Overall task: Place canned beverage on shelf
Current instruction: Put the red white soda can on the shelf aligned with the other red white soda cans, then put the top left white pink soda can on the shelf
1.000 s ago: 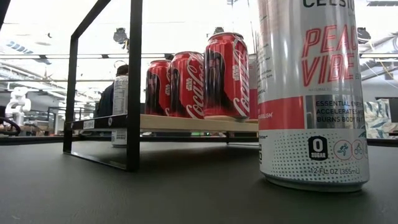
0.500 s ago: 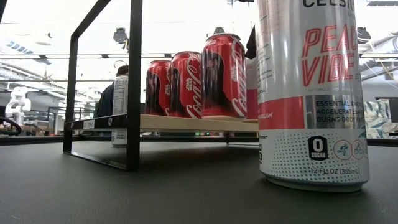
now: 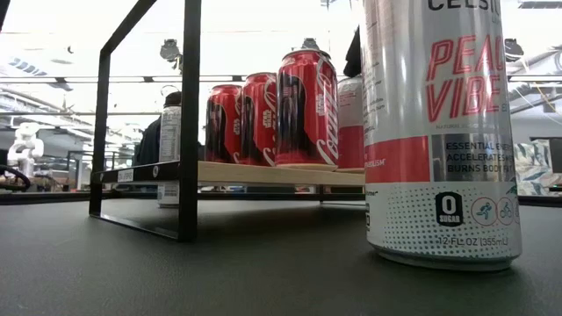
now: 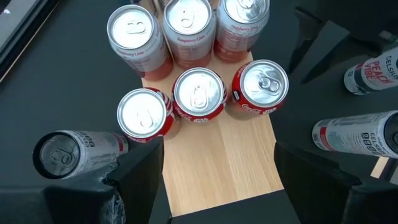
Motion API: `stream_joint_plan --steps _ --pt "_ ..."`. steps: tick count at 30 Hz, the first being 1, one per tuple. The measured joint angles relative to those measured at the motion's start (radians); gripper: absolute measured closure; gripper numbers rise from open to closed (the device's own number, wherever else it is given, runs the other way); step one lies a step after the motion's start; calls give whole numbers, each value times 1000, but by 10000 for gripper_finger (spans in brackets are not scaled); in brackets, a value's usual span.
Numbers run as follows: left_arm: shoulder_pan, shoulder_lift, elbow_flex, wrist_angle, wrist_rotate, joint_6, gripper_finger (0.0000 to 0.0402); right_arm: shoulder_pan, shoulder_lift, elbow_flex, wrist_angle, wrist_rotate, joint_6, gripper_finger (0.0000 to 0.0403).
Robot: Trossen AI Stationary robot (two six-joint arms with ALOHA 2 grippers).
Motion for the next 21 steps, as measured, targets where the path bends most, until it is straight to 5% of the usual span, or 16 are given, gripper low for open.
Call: stream_joint_plan --steps 13,21 --pt "-47 0 0 54 -29 -10 98 0 -192 0 -131 -246 78 340" --pt "-119 0 -1 143 -58 -36 98 33 -378 0 -251 -247 182 340"
